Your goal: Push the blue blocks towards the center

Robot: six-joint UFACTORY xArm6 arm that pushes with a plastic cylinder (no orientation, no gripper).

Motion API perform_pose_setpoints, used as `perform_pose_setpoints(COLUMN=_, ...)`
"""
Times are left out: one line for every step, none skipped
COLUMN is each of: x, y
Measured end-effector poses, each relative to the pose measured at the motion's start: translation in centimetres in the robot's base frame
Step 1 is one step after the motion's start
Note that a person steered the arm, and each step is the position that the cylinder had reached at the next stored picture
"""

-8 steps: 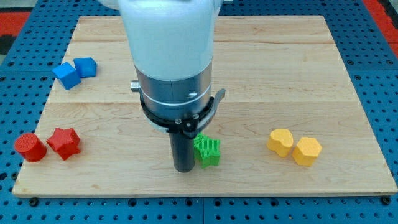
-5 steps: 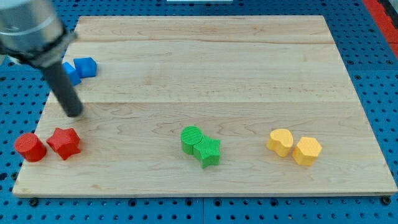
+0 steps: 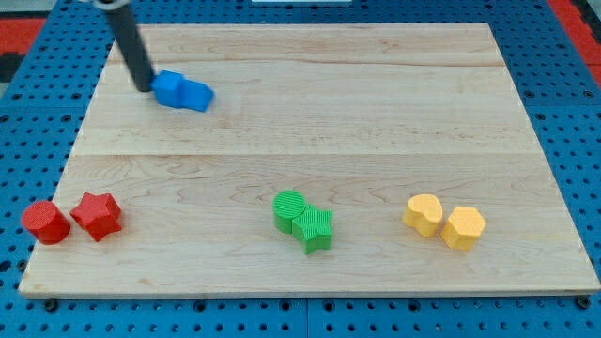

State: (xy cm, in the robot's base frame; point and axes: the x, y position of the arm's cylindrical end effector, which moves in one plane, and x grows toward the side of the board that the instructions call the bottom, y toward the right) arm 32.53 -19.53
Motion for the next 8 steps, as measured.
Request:
perform_pose_setpoints(x=0.9, y=-0.3)
perform_pose_setpoints(x=0.8, y=2.9)
perform_pose_setpoints(x=3.1, y=4.4)
perform_pose_setpoints(x=3.9, y=5.9)
perform_pose_setpoints(x=0.9, y=5.7)
perform_pose_setpoints(x=0.5, y=7.6)
perform_pose_setpoints(x=0.7, y=8.3)
perform_pose_setpoints(x=0.7, y=8.3)
